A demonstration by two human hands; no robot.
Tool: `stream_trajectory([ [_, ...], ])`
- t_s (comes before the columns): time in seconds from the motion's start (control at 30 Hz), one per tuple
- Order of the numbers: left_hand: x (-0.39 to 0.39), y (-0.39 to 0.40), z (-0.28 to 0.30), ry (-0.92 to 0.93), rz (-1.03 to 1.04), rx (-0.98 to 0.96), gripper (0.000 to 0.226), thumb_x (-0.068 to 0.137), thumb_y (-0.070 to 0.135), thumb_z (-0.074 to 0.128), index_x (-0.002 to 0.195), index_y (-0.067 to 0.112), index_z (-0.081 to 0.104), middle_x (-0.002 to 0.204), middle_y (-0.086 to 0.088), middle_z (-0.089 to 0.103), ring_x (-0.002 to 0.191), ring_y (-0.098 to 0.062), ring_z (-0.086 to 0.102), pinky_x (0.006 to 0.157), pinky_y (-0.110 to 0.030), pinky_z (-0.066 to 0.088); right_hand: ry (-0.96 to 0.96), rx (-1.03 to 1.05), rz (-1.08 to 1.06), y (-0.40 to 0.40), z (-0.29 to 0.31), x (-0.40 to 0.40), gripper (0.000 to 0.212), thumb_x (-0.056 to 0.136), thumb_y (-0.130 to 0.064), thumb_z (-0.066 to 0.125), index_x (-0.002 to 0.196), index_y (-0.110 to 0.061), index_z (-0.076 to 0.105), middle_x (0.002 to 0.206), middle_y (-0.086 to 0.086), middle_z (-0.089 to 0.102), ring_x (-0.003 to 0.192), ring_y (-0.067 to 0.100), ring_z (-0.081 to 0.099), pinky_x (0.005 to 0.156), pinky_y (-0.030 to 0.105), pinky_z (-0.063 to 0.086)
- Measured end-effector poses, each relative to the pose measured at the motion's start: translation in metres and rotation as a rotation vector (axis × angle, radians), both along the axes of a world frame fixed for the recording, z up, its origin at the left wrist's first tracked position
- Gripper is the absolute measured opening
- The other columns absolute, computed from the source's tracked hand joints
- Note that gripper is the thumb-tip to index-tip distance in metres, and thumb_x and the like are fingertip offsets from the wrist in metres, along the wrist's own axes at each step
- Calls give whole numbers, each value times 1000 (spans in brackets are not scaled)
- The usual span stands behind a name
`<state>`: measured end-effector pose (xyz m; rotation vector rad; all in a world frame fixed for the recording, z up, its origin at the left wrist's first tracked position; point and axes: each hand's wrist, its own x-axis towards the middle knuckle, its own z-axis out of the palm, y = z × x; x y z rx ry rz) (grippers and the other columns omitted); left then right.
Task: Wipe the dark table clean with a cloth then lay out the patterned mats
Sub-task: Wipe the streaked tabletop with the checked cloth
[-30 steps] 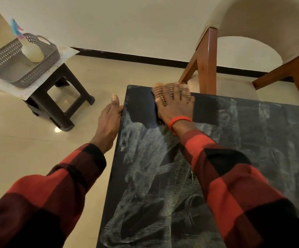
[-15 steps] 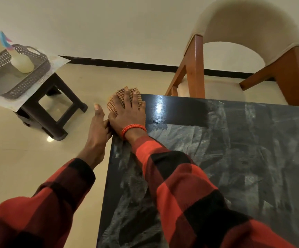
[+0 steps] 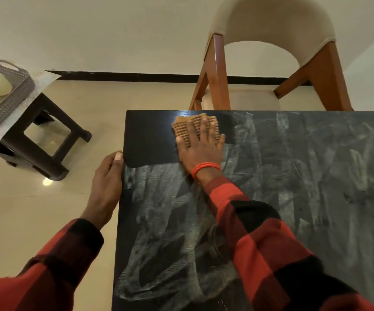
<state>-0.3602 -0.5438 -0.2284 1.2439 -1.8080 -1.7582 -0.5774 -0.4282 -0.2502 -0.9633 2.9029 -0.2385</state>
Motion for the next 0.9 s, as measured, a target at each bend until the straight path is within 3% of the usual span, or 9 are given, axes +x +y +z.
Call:
stream_trajectory([
  [0.13,-2,15,3,8,5,-54,57,98,67,30,136,29,47,127,13,56,115,-8,54,97,-32,43,15,52,-152,55,3,-40,66,99,-58,17,159,-30,12,167,12,2,153,34,-2,120,60,-1],
  [0.23,-1,9,4,24,-26,-27,63,97,72,27,134,26,50,128,11,58,117,-10,56,102,-35,44,30,87,-235,79,4,-52,67,100,-54,18,159,-24,13,166,17,5,153,35,0,121,58,-1],
  [0.37,3,4,9,60,-44,59,59,89,81,28,118,36,52,132,9,55,124,-14,54,111,-42,39,-4,75,-251,74,6,-46,64,101,-50,21,159,-25,13,166,15,6,153,35,2,122,56,3],
  [0.53,3,5,11,88,24,126,46,89,81,30,112,47,50,128,16,55,126,-11,51,116,-41,34,29,44,-39,29,5,9,60,101,-52,23,158,-37,13,167,13,7,152,36,7,121,57,6],
  [0.57,3,5,13,116,25,161,57,88,82,30,125,42,49,136,13,54,129,-12,50,116,-37,33,30,32,9,16,5,25,60,100,-53,24,157,-38,14,167,12,6,152,36,6,121,57,6],
  [0.63,4,0,14,186,79,274,82,91,79,31,154,26,30,151,-2,49,134,-16,50,114,-34,36,19,13,99,-8,5,60,60,100,-54,26,157,-40,16,167,11,4,153,35,5,121,57,5],
  [0.73,13,-8,17,282,164,392,90,91,78,30,158,19,20,151,-17,46,135,-26,51,114,-41,40,4,-14,236,-34,3,115,58,100,-55,29,156,-41,20,167,12,5,153,35,5,121,56,3],
  [0.9,35,-5,11,211,171,394,94,89,80,31,157,16,23,152,-18,45,133,-30,53,111,-46,43,15,-40,360,-36,-6,166,58,99,-52,30,154,-38,27,166,16,9,151,38,8,120,58,5],
])
